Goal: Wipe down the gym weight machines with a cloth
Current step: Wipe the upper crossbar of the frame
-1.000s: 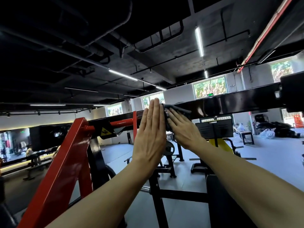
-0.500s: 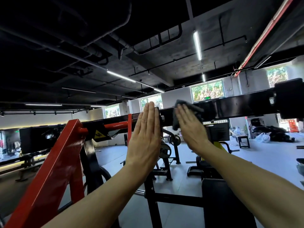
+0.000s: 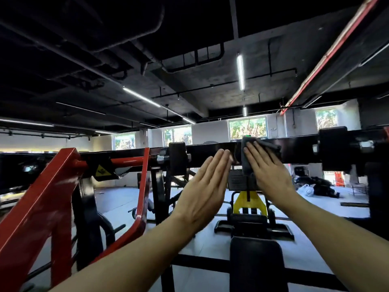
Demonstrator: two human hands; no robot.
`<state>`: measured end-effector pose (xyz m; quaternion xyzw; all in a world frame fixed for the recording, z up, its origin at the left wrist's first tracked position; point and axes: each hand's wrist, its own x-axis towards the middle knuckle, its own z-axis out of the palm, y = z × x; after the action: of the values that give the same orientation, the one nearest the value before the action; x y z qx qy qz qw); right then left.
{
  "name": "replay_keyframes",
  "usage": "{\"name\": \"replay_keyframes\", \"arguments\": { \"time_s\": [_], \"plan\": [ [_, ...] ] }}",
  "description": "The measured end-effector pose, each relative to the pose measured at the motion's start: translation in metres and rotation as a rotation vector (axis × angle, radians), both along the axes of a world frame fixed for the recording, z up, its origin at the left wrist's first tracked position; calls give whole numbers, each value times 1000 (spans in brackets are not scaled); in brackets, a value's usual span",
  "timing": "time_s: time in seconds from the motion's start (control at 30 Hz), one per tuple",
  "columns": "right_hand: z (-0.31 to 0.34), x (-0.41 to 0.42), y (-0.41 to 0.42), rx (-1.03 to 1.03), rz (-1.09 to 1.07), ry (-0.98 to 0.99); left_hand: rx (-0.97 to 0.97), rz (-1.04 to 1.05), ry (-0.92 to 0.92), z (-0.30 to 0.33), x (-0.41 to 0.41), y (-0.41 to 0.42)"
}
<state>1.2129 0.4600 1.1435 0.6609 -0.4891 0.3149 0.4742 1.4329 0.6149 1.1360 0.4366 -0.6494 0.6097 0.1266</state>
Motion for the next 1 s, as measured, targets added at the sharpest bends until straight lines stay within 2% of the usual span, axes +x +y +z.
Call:
{"name": "replay_keyframes", "arguments": {
  "time_s": [0.17,0.27,0.37,0.5,0.6,0.67,0.83,1.0],
  "plan": [
    [-2,-9,19,71,-114,-143,160,78,357,16,-20,-55],
    [6,14,17,79,8,-215,253,179,424,32,-17,-78],
    [19,46,7,167,172,-114,301,185,500,41,-20,-102],
    [24,50,-8,123,203,-57,251,138,473,40,-34,-122],
    [19,23,-12,33,86,74,188,79,412,33,-46,-133],
    [10,-2,-7,24,-7,94,162,26,419,30,-56,-139],
    [-6,-54,22,27,-285,-114,140,23,363,24,-60,-149],
    [16,-40,18,23,-399,-209,129,60,340,21,-62,-156]
  ]
}}
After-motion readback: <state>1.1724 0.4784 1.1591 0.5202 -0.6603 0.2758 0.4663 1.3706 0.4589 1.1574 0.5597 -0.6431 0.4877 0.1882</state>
